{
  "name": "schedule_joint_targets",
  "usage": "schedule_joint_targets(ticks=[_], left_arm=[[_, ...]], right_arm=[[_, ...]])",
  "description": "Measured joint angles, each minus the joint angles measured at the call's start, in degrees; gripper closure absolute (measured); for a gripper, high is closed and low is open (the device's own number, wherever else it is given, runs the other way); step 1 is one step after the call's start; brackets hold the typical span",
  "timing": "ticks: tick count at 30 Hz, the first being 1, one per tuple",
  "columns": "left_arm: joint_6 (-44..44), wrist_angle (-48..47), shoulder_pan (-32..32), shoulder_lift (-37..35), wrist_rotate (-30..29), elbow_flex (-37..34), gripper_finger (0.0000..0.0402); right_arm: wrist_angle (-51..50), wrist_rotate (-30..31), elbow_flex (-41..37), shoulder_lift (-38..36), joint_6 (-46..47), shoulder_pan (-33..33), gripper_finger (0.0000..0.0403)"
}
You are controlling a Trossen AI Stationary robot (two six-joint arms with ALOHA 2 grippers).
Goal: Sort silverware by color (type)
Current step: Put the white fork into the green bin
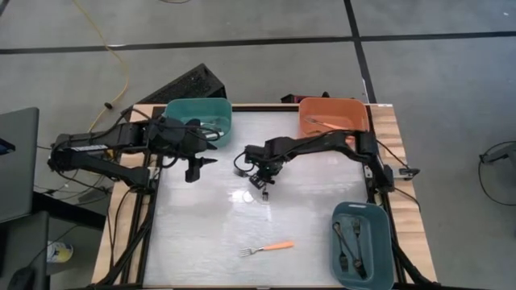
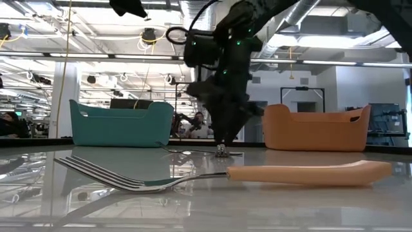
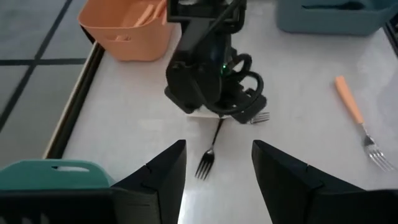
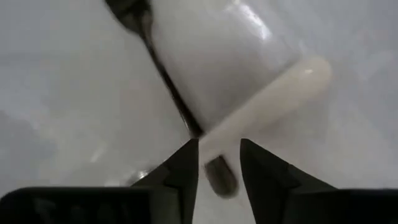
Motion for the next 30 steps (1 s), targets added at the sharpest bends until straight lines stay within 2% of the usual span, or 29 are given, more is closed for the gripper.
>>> schedule_joint_targets(ticks=[6, 15, 22, 25, 28, 30], left_arm=[[2.87, -0.11, 2.18, 0.00, 4.82, 0.00, 0.0233], [12.49, 1.23, 6.93, 0.00, 8.67, 0.00, 0.0233], [17.59, 3.59, 12.42, 0.21, 16.60, 0.00, 0.0233], [18.50, 3.62, 14.56, 0.26, 19.27, 0.00, 0.0233], [20.25, 3.68, 16.27, 0.50, 21.72, 0.00, 0.0233], [20.83, 3.70, 17.24, 0.98, 23.13, 0.00, 0.0233]], right_arm=[[0.13, 2.28, 0.07, 0.22, 3.82, 0.70, 0.0230], [1.13, 5.09, 0.09, -0.63, 8.72, 1.98, 0.0218], [0.70, 5.57, 0.09, -0.63, 13.91, 1.86, 0.0153], [0.66, 8.23, 0.09, -0.63, 17.17, 2.05, 0.0133], [0.72, 12.96, 0.09, -0.63, 21.38, 2.45, 0.0128], [0.70, 13.52, 0.09, -0.63, 23.11, 2.47, 0.0127]])
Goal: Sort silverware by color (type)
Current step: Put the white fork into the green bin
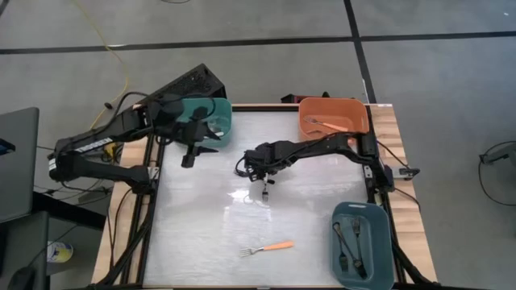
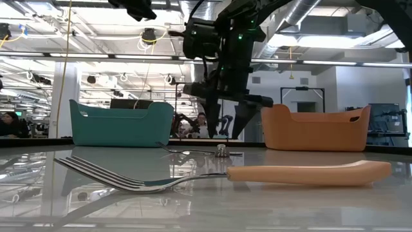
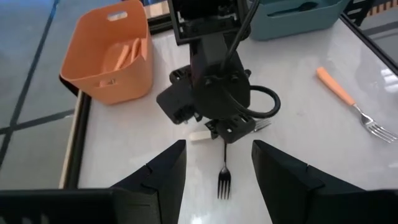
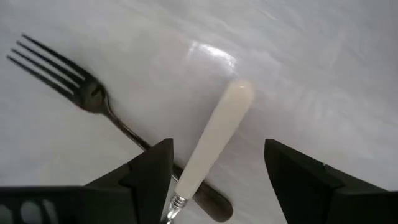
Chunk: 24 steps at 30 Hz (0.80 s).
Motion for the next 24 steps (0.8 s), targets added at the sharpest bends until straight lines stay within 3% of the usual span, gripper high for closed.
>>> schedule_joint_targets(ticks=[12, 16, 21, 24], left_arm=[[1.29, -3.55, 3.29, 1.88, 3.68, -0.07, 0.0233], [1.25, -3.38, 3.33, 1.80, 3.68, -0.07, 0.0233], [1.23, -2.86, 3.33, 1.81, 3.68, -0.07, 0.0233], [1.18, -1.45, 3.33, 1.83, 3.66, -0.07, 0.0233]], right_arm=[[4.50, 3.34, 0.41, 7.29, 9.24, 2.80, 0.0140], [2.73, 5.71, 0.40, 7.95, 9.80, 4.20, 0.0199], [2.55, 7.14, 0.26, 7.05, 10.25, 4.94, 0.0326], [2.11, 7.21, -0.08, 5.05, 9.59, 4.72, 0.0327]])
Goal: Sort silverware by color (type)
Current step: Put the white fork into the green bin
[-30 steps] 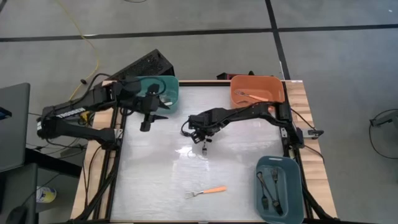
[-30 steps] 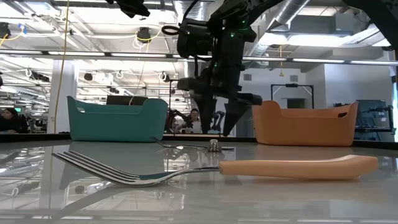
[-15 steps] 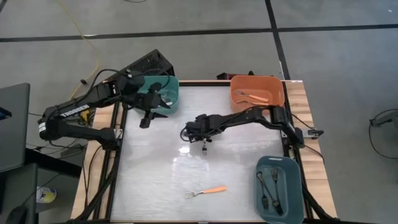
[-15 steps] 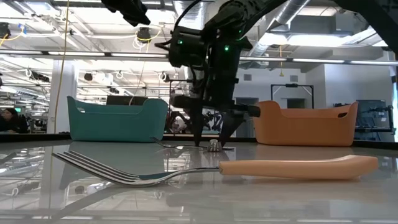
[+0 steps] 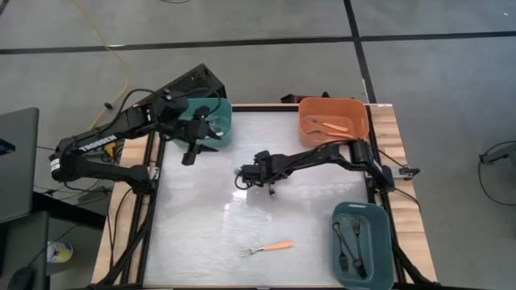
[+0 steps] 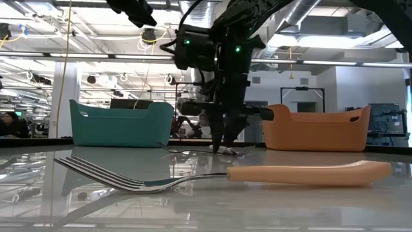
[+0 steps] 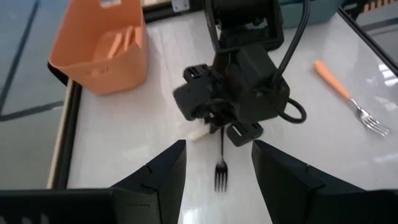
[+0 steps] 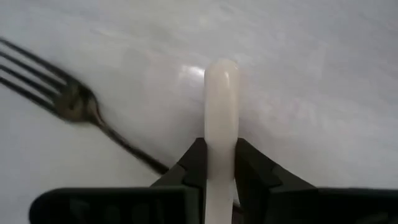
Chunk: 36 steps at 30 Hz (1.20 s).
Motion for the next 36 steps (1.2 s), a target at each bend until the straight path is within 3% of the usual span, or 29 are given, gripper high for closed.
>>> schedule_joint_targets(ticks=[7, 14, 19, 25, 31, 36], left_arm=[[-4.27, 5.43, -0.02, 0.91, 0.65, 0.07, 0.0233], [-27.70, 12.49, -1.00, 7.83, 2.95, 0.07, 0.0233], [-42.60, 23.72, -4.49, 14.88, 4.57, 0.07, 0.0233], [-58.54, 43.69, -10.33, 23.75, 4.92, 0.07, 0.0233], [-76.86, 68.17, -15.75, 34.33, 2.66, 0.18, 0.0233], [-89.39, 73.83, -19.40, 41.53, 2.72, 2.88, 0.0233]], right_arm=[[-2.10, 0.59, -0.01, -10.88, -10.15, -1.50, 0.0327], [-9.94, 2.48, 0.02, -25.00, -29.35, 0.60, 0.0327], [-19.09, 3.34, 0.02, -34.18, -40.44, 7.12, 0.0327], [-24.88, 6.92, -2.29, -41.90, -36.00, 21.10, 0.0327], [-21.14, 15.22, -14.54, -48.00, -24.08, 37.02, 0.0327], [-10.01, 17.72, -24.11, -50.16, -22.23, 43.37, 0.0328]])
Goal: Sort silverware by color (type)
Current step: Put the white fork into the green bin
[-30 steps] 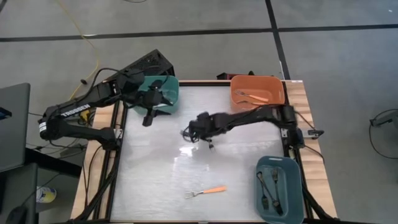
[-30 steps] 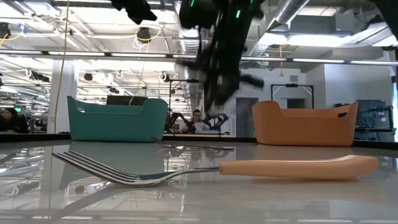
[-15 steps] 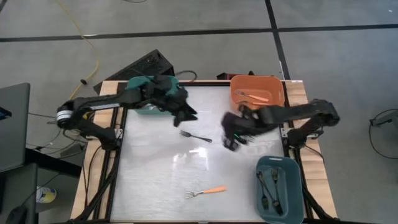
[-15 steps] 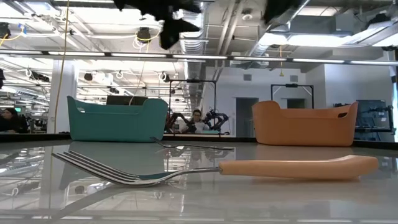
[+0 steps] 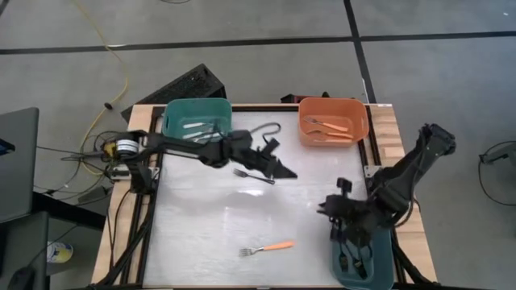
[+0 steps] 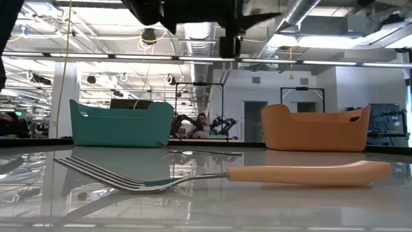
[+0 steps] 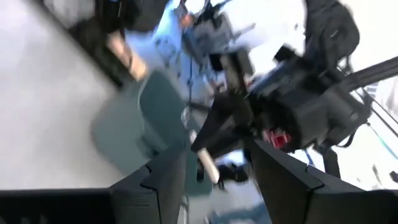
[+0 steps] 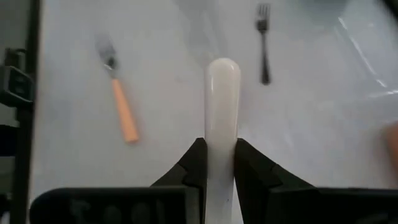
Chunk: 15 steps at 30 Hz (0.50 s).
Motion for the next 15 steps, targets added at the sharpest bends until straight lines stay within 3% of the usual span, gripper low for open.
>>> schedule_joint_targets(ticks=[4, 15], left_arm=[[-1.70, -0.31, -2.08, 3.53, 2.74, 1.01, 0.0233], [-0.91, -0.83, -4.81, 4.52, 13.45, 1.19, 0.0233]], right_arm=[[9.43, -0.03, -3.84, 0.27, -0.13, 0.15, 0.0328], [18.69, -0.32, -4.13, 8.92, 4.41, -2.68, 0.0328]])
